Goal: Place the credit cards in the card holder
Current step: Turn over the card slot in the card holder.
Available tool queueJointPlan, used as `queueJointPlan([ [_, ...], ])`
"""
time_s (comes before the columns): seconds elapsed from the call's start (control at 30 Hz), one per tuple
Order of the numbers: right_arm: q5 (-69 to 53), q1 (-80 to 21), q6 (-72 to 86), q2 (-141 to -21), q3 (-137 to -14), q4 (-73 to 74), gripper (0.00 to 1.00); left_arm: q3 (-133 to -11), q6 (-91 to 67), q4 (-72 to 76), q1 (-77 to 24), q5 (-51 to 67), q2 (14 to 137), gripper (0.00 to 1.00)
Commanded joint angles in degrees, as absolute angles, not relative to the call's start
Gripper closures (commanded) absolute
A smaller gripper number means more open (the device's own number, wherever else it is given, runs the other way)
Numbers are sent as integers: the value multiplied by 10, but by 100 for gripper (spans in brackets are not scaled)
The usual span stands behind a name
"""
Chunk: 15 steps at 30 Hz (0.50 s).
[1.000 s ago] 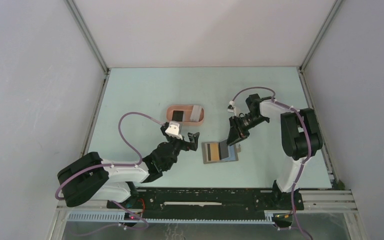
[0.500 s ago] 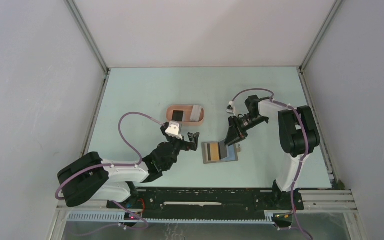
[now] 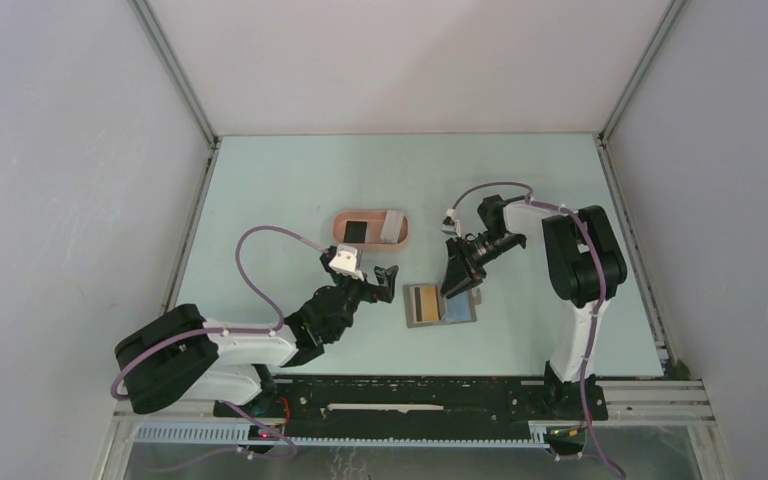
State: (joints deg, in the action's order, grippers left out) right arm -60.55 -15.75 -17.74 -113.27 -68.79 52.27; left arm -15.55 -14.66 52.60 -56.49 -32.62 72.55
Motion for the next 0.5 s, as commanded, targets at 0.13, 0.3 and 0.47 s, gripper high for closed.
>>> queueJointPlan([
  [0.13,-627,-192,-183,-1167,-716,527,48,-134,-153,563,-563,-335,715,0],
  [0.3,-646,-208,-202,-1183,-731,543,42,-121,-156,582,-563,-340,709,0],
  [0.47,-664,-227,-228,-1177,-743,563,35,-116,-157,588,-563,-341,707,0],
])
